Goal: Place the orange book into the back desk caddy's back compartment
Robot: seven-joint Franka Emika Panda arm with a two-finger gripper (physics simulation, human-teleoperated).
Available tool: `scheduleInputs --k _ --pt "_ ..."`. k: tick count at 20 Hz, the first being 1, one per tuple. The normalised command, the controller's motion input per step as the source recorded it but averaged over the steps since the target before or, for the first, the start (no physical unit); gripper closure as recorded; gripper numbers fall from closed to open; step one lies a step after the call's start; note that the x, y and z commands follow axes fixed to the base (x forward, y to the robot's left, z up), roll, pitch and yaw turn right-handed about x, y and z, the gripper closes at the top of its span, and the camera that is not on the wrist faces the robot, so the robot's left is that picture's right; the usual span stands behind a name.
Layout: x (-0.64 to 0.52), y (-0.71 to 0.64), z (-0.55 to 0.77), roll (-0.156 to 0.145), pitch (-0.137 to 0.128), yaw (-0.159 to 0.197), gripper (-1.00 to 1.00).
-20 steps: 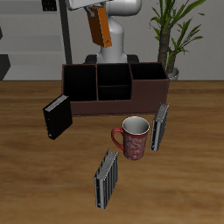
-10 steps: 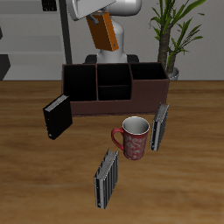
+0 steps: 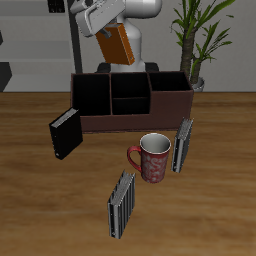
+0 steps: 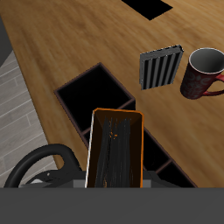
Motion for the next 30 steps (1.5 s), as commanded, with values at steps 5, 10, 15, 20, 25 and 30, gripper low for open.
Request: scheduleInputs --k 5,10,15,20,25,30 --pt "-0.01 -0.12 -0.09 0.003 0.027 0.194 1.00" --pt "0.07 -0.14 0.12 -0.059 -0.031 0.141 1.00" --pt "0.08 -0.02 0.05 -0.028 -0.009 0.150 1.00" --pt "0.14 0.03 0.01 0.002 0.010 0.120 1.00" --pt "0.12 0.02 -0.03 0.011 0.000 0.139 1.00" --pt "0.09 0.10 -0.14 0.020 0.019 0.152 1.00"
